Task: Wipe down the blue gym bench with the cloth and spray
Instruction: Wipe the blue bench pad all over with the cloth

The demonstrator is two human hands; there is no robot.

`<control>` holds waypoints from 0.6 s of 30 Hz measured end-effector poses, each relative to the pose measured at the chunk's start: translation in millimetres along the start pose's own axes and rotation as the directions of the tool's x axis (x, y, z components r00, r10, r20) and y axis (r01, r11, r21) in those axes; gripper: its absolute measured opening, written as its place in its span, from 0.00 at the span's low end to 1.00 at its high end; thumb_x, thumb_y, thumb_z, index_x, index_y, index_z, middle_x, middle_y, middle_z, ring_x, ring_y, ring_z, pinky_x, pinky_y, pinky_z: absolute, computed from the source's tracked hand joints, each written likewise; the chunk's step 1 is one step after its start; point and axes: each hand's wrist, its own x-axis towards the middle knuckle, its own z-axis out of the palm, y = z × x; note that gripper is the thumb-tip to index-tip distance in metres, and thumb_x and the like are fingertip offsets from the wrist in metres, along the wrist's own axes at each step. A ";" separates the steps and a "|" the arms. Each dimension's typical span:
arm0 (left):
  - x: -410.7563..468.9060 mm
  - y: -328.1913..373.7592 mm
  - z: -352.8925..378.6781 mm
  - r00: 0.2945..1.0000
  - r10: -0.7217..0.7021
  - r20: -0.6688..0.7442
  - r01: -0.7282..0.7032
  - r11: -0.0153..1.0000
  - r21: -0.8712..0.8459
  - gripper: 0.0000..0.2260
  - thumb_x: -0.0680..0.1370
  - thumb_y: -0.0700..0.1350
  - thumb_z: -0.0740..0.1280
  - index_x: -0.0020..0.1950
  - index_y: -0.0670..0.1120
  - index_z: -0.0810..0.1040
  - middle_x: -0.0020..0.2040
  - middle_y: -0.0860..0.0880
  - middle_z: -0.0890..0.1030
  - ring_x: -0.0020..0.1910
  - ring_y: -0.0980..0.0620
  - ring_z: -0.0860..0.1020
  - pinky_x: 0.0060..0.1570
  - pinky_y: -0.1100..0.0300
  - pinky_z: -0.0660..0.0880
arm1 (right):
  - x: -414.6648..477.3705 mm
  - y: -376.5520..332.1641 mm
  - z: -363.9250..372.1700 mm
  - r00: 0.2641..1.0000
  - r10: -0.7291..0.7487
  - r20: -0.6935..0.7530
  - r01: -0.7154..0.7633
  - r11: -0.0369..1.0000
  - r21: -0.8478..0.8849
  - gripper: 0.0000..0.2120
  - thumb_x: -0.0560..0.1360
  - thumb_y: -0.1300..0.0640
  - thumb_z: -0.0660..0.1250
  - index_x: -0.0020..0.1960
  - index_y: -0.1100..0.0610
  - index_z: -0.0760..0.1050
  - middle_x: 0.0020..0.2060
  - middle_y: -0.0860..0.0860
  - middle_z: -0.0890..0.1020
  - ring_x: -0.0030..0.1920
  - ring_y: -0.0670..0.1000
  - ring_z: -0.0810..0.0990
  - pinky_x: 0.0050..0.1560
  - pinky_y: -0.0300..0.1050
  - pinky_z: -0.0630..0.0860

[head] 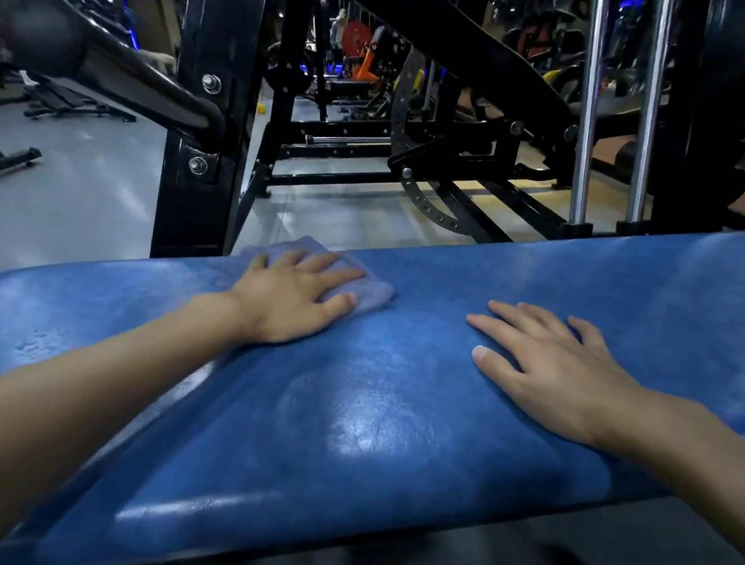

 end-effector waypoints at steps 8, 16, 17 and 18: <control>-105.2 78.9 -7.7 0.872 0.490 -0.006 -0.489 0.870 0.066 0.28 0.77 0.68 0.42 0.77 0.67 0.49 0.81 0.57 0.48 0.80 0.49 0.47 0.75 0.42 0.46 | -3.5 -3.6 -5.8 1.000 0.016 -0.012 -0.016 1.000 0.027 0.25 0.80 0.38 0.46 0.76 0.39 0.56 0.78 0.42 0.54 0.77 0.46 0.48 0.75 0.59 0.43; -20.0 -7.9 0.7 0.985 0.173 -0.023 -0.174 0.984 -0.044 0.32 0.71 0.73 0.40 0.75 0.70 0.54 0.80 0.58 0.56 0.78 0.53 0.55 0.74 0.40 0.52 | -8.6 -29.7 -1.3 0.997 -0.074 0.002 0.073 0.995 0.065 0.25 0.80 0.38 0.45 0.77 0.39 0.53 0.78 0.39 0.51 0.77 0.43 0.44 0.75 0.57 0.41; -6.6 -27.7 1.4 0.996 0.087 -0.020 -0.088 0.995 -0.049 0.33 0.70 0.74 0.39 0.75 0.70 0.55 0.79 0.57 0.58 0.78 0.52 0.56 0.73 0.39 0.54 | -9.1 -30.9 1.6 0.997 -0.072 0.012 0.072 0.996 0.045 0.25 0.80 0.37 0.45 0.76 0.39 0.53 0.78 0.39 0.50 0.77 0.43 0.43 0.75 0.56 0.40; 3.4 -44.5 1.6 1.000 0.010 -0.015 -0.010 0.999 -0.034 0.34 0.70 0.75 0.39 0.75 0.70 0.55 0.79 0.57 0.59 0.77 0.51 0.58 0.72 0.38 0.57 | -9.2 -31.8 3.7 0.998 -0.069 0.012 0.069 0.997 0.033 0.26 0.80 0.37 0.45 0.76 0.38 0.53 0.78 0.39 0.49 0.77 0.42 0.43 0.75 0.56 0.40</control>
